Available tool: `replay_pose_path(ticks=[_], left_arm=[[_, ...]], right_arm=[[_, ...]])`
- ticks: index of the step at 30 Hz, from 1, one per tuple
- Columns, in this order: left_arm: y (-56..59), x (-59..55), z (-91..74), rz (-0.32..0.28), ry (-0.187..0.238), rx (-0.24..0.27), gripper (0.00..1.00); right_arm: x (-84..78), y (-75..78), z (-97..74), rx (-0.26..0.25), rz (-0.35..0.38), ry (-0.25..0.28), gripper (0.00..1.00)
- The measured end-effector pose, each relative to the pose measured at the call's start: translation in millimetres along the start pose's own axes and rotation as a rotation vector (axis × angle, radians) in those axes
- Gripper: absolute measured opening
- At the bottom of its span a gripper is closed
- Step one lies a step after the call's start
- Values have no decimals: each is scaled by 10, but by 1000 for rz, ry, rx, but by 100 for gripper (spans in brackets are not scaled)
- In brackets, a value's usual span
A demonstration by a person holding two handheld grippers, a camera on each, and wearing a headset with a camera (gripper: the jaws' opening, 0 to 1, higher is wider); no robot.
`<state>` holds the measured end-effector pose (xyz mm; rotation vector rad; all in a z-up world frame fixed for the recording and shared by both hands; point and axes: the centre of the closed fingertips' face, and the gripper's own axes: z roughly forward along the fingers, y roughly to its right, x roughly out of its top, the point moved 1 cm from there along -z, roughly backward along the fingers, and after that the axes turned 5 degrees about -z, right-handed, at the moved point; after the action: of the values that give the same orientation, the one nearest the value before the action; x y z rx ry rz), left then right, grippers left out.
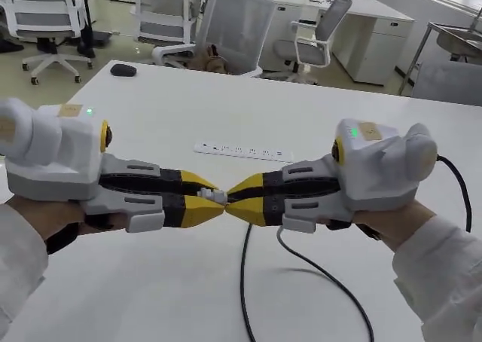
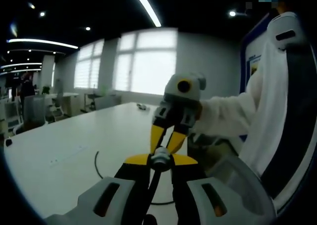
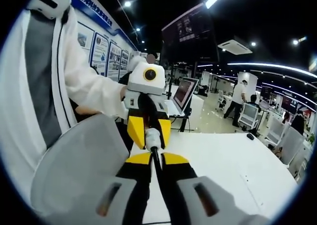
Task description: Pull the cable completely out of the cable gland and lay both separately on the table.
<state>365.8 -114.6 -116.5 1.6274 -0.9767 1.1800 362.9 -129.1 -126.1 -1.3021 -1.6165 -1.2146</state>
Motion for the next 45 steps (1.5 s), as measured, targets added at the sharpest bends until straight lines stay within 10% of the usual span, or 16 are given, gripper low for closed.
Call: replay_pose_path(ticks=[45], left_arm=[[-51,-28,-149,2,24,2,17]], right_arm=[[-295,59,-213,-56,64,-44,5]])
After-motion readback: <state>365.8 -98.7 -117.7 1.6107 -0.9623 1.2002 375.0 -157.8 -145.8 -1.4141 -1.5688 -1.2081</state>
